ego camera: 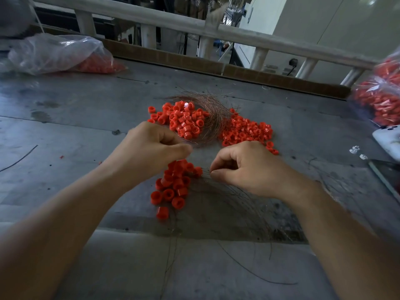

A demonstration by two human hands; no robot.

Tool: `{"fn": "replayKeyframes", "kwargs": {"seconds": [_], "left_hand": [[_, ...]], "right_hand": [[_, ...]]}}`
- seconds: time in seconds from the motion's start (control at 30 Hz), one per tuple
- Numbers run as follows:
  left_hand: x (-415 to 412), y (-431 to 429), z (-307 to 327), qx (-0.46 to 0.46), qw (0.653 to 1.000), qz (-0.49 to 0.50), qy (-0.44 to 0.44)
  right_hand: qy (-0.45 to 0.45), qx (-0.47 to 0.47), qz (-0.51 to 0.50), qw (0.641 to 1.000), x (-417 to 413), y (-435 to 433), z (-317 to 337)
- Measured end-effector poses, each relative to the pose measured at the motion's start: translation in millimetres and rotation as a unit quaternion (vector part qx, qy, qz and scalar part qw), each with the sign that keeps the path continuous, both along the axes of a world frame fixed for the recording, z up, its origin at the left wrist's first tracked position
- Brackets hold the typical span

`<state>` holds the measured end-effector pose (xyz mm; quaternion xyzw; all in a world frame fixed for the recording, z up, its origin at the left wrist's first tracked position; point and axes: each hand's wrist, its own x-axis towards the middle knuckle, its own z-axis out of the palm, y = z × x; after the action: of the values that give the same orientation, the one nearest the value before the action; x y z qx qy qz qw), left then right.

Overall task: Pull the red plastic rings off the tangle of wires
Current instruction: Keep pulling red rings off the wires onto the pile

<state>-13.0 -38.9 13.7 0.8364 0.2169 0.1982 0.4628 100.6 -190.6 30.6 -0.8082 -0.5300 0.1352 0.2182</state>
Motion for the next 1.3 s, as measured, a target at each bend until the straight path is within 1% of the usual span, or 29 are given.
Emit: {"fn": "replayKeyframes", "kwargs": {"seconds": [0.1,0.17,0.23,0.3,0.4,0.6,0.67,0.73,0.9,0.97,1.03,1.17,1.23,1.3], "left_hand": [[4.0,11.4,-6.1,0.024,0.999,0.045,-0.013],[6.1,18.5,-10.2,0.084,0.993,0.077,-0.013],[8.9,24.1,-14.0,0.166,0.981,0.104,0.003],[12.2,29.5,-19.8,0.212,0.971,0.105,0.020],[17.8,30.7,-24.4,0.227,0.968,0.098,0.039],[22.8,27.1,-24.2,0.254,0.962,0.075,0.069],[21.6,27.6,-23.5,0.256,0.962,0.067,0.068],[21.0,26.3,-21.7,0.243,0.966,0.069,0.047],[13.5,13.1,-10.1,0.190,0.976,0.090,-0.062],[11.0,9.3,-7.2,0.172,0.978,0.087,-0.078],[9.5,7.5,-6.2,0.161,0.980,0.080,-0.085],[9.1,5.8,-6.3,0.146,0.983,0.070,-0.091],[9.0,5.6,-6.9,0.141,0.983,0.069,-0.092],[8.7,5.7,-6.9,0.137,0.984,0.068,-0.092]], "right_hand": [[-0.003,-0.008,0.000,1.000,0.5,-0.2,-0.2],[-0.012,-0.004,-0.008,1.000,0.9,-0.2,0.1],[-0.022,0.011,-0.020,0.999,2.4,-0.6,1.0],[-0.018,0.028,-0.035,0.999,4.4,-1.3,2.2],[-0.007,0.049,-0.054,0.997,7.4,-2.2,3.9],[-0.016,0.089,-0.097,0.991,13.0,-2.1,1.7],[-0.029,0.101,-0.117,0.988,16.4,-1.9,-0.3],[-0.054,0.103,-0.131,0.985,22.0,-2.3,-2.6],[-0.078,0.099,-0.138,0.983,35.2,-1.0,-8.2],[-0.108,0.098,-0.121,0.982,36.9,2.5,-11.0],[-0.136,0.084,-0.083,0.984,36.4,7.9,-15.0],[-0.137,0.002,-0.001,0.991,31.5,17.8,-22.7],[-0.133,-0.031,0.013,0.991,30.5,20.1,-26.3],[-0.124,-0.028,0.009,0.992,30.8,19.8,-27.4]]}}
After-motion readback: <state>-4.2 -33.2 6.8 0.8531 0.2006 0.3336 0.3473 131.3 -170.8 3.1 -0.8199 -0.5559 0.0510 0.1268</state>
